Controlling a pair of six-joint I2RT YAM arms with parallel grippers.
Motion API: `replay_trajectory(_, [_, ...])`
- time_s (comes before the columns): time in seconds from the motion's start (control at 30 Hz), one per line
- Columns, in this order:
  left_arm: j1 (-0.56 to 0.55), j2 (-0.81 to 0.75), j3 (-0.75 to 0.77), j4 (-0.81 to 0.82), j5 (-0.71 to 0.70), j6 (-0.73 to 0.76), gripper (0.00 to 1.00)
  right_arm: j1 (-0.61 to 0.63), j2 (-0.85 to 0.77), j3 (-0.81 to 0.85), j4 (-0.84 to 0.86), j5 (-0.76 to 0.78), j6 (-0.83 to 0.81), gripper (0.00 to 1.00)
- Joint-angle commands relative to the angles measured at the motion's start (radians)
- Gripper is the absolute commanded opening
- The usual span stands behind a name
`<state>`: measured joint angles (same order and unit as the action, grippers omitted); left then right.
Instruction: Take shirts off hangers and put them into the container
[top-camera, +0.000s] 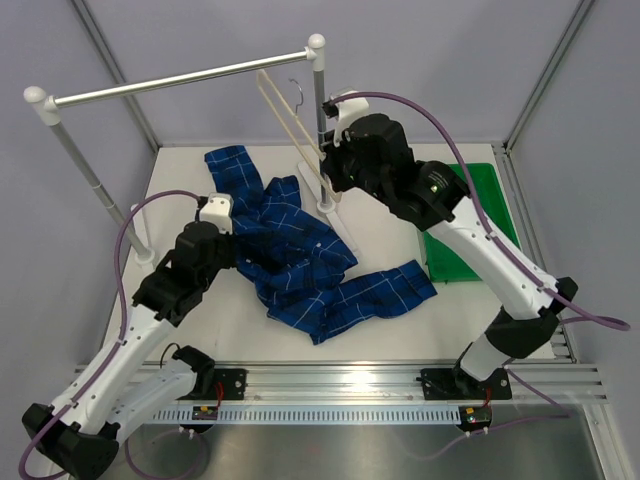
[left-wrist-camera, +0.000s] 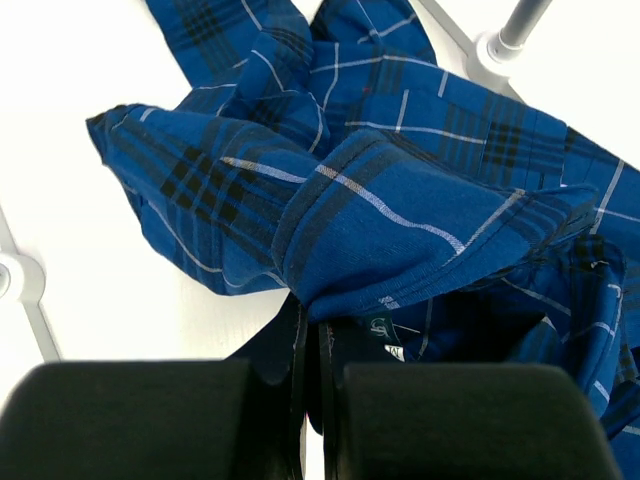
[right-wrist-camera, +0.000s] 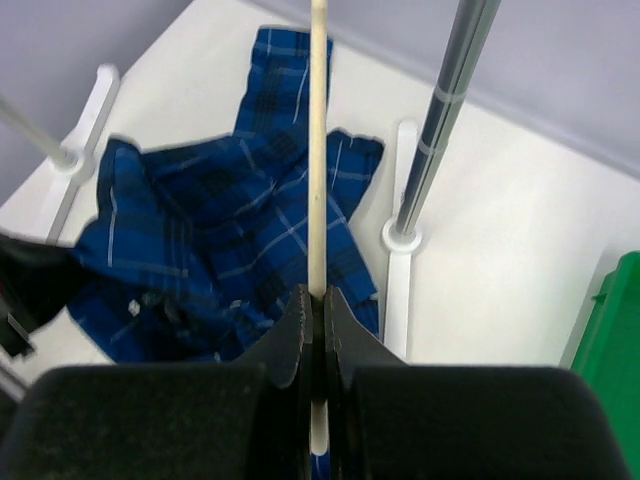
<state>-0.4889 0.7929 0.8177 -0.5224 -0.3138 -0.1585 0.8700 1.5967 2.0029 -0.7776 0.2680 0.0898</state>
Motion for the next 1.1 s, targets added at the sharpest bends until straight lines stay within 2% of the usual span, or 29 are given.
replay_trajectory(0.0, [0.006,0.014,0.005,0.058,0.039,0.017,0.00,0.006,0.063,0.161,0.043,0.094,-0.025,0.00])
replay_trajectory(0.3, [0.006,0.002,0.000,0.050,0.033,0.014,0.00,0.003,0.160,0.263,0.112,0.102,-0.032,0.00])
replay_trajectory(0.63, [0.006,-0.004,0.000,0.045,0.033,0.014,0.00,-0.002,0.216,0.283,0.169,0.094,-0.053,0.00])
replay_trajectory(0.7, [0.006,-0.007,0.000,0.047,0.036,0.014,0.00,-0.003,0.226,0.267,0.164,0.097,-0.048,0.03])
replay_trajectory(0.83, [0.006,-0.008,-0.005,0.050,0.047,0.016,0.00,-0.005,0.210,0.189,0.185,0.094,-0.032,0.14])
replay_trajectory(0.87, [0.006,-0.009,-0.003,0.051,0.054,0.016,0.00,-0.003,0.194,0.169,0.192,0.085,-0.029,0.22])
replay_trajectory(0.97, [0.006,-0.007,-0.005,0.058,0.076,0.017,0.00,-0.003,0.152,0.108,0.213,0.066,-0.022,0.36])
replay_trajectory(1.0, [0.006,-0.007,-0.006,0.058,0.081,0.019,0.00,-0.003,0.140,0.080,0.222,0.063,-0.019,0.48])
replay_trajectory(1.07, [0.006,-0.004,-0.006,0.061,0.102,0.022,0.00,-0.003,0.103,0.056,0.225,0.047,-0.021,0.63])
